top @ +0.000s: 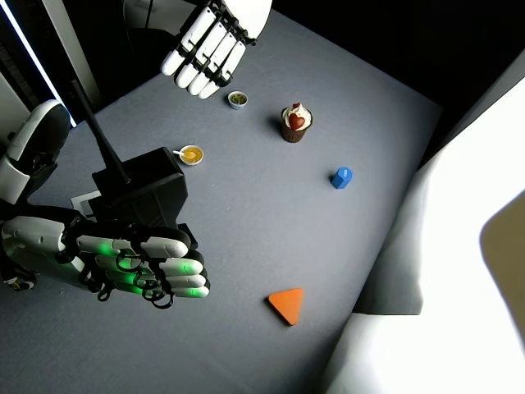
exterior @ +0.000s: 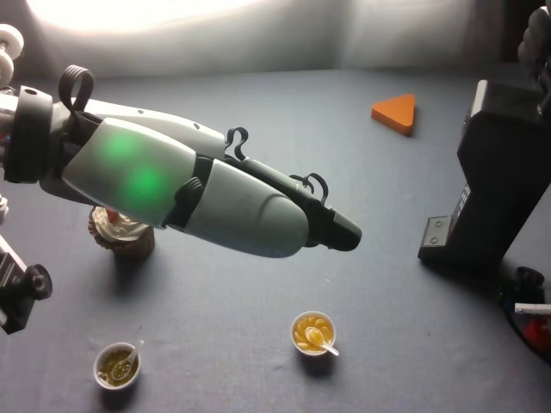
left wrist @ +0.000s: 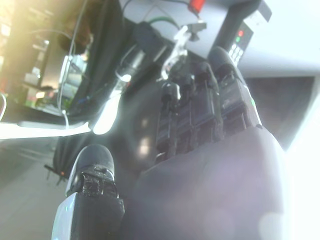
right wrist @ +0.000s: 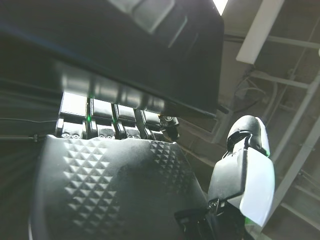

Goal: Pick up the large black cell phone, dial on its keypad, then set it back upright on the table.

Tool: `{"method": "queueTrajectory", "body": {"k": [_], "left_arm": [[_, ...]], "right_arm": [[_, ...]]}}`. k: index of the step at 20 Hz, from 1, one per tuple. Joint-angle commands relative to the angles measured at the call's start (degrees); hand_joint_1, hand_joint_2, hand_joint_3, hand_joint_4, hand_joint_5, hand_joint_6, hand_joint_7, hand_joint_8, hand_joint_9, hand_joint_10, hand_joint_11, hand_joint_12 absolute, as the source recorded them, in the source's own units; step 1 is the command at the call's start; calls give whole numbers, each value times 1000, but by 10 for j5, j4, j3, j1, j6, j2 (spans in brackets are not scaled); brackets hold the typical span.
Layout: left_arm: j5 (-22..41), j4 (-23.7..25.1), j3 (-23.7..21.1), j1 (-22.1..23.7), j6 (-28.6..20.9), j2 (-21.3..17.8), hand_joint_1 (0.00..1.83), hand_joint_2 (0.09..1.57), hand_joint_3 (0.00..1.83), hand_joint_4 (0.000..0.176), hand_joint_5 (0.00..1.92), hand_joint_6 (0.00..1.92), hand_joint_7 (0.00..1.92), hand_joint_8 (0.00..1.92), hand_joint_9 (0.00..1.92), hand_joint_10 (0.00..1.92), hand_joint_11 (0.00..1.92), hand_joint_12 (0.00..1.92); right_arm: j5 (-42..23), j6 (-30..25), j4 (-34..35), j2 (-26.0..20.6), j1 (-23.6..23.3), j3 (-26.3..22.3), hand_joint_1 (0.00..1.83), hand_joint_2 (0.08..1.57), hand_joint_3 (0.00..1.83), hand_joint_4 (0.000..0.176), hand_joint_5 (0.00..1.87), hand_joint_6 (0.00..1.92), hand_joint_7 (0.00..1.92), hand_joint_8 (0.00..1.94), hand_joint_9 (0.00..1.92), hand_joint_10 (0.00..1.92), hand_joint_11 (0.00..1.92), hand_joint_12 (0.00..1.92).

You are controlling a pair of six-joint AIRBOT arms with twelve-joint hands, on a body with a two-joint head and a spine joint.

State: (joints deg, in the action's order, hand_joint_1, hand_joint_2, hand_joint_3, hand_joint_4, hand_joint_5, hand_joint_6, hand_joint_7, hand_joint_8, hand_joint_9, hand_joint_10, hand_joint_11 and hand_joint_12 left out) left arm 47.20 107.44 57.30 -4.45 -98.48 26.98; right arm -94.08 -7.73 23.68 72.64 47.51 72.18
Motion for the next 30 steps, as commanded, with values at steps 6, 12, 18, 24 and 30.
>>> {"method": "queueTrajectory", "body": {"k": [6,12,18,24,30], "left_arm": [[8,-23,-4,29,-19,-3,0,1219,0,0,205,0,130,0,112,0,0,450],[9,-14,-5,35,-24,-3,0,1211,0,0,210,2,153,3,136,3,0,488],[5,-6,-5,41,-32,-1,0,1215,1,0,181,2,125,1,106,2,0,348],[10,-4,-5,41,-34,-1,0,1220,1,0,209,3,154,3,136,3,0,430],[14,-4,-7,44,-40,-1,0,1222,0,0,233,2,175,1,147,0,0,498]], "right_arm": [[-70,-5,-10,-24,1,-5,40,915,7,76,0,0,0,0,0,0,0,0],[-70,-5,-19,-83,-12,-40,65,919,4,78,0,0,0,0,0,0,0,0],[-70,-5,-27,-166,-25,-93,58,924,5,72,0,0,0,0,0,0,0,0],[-70,-5,-64,-233,-46,-134,78,919,0,64,0,0,0,0,0,0,0,0],[-50,-2,-112,-292,-46,-142,103,916,0,69,0,0,0,0,0,0,0,0]]}}
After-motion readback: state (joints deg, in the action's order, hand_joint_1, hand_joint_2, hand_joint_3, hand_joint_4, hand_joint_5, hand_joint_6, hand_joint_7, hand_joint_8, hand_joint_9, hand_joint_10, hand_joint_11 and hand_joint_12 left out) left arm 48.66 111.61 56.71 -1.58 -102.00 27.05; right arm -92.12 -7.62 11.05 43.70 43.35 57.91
